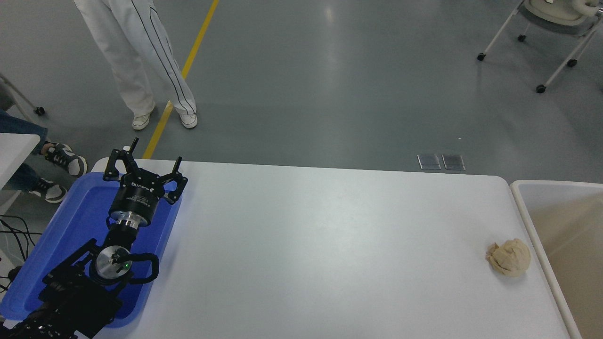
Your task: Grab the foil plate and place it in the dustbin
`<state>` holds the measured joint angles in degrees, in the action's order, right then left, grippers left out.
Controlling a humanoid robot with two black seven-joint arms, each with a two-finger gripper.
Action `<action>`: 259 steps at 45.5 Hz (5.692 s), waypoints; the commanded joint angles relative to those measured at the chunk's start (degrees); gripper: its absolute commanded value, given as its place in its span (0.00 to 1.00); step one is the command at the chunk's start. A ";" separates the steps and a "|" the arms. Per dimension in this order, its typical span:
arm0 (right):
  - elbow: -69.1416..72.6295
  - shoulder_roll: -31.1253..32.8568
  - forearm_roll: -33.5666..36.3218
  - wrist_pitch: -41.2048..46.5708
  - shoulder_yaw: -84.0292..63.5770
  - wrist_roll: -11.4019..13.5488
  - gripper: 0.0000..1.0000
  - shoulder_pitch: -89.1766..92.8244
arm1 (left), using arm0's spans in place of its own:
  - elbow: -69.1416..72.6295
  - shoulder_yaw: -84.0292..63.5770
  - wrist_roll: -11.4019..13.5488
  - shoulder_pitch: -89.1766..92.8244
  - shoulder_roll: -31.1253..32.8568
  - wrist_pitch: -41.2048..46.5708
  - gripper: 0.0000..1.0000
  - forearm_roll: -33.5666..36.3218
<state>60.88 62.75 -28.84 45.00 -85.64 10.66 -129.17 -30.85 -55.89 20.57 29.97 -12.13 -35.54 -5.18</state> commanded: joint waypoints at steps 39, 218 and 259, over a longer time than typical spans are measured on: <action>-44.88 -12.83 0.45 0.00 49.16 -0.11 0.00 65.45 | 0.00 -0.01 0.00 -0.09 0.00 0.04 1.00 -0.09; 2.39 -8.79 5.63 -50.73 28.79 -0.11 1.00 48.16 | 0.00 -0.01 0.09 -0.09 0.00 -0.05 1.00 -0.09; 14.70 -36.21 8.09 0.00 12.42 -0.29 1.00 5.78 | 0.00 -0.01 0.09 -0.09 0.00 0.04 1.00 -0.09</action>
<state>71.44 29.90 -22.18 41.84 -75.80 10.43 -119.01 -30.85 -55.90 20.56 29.96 -12.13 -35.52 -5.25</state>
